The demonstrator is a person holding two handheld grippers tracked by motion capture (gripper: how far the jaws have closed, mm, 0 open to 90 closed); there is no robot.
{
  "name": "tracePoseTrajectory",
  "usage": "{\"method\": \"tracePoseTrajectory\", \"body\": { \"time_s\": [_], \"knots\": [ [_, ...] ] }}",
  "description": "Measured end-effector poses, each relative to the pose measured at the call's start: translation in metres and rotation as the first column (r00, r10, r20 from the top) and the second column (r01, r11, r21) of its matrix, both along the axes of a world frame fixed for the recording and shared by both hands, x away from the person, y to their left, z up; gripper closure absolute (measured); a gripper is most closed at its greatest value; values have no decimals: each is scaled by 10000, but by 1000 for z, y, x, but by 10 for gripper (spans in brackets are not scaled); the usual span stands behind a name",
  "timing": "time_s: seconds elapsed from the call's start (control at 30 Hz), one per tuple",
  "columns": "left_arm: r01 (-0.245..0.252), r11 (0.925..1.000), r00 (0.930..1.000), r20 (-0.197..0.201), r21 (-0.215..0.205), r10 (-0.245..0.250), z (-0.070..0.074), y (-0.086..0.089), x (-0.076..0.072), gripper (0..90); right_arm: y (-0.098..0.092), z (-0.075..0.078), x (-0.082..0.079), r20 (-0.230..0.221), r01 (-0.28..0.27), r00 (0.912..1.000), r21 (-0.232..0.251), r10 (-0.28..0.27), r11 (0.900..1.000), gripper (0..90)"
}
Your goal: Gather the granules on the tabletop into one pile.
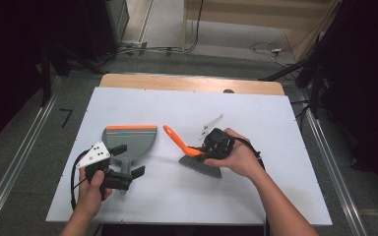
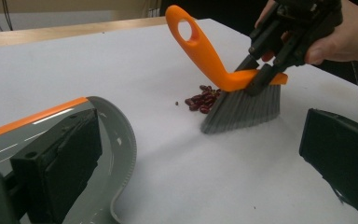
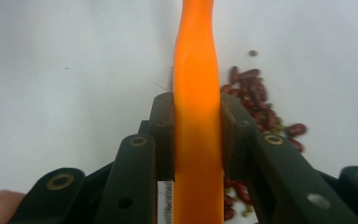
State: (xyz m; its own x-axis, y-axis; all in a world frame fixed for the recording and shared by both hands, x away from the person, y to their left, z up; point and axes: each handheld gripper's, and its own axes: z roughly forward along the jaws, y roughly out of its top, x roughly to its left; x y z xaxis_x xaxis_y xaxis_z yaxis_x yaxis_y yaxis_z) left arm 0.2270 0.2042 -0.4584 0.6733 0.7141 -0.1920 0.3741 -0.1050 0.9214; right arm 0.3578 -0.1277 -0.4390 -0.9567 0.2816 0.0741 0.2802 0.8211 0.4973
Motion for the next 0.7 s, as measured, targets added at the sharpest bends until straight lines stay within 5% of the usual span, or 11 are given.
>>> {"method": "tracePoseTrajectory", "body": {
  "time_s": [0.4,0.7],
  "knots": [
    [40,10000,10000,-49,53,-40,-2,-2,0,0,5,6,6,762,-733,9941,-593,778,9955,690],
    [41,10000,10000,-41,-10,-41,-2,-2,1,0,-7,20,-2,624,-1284,9898,66,1277,9917,690]
  ]
}}
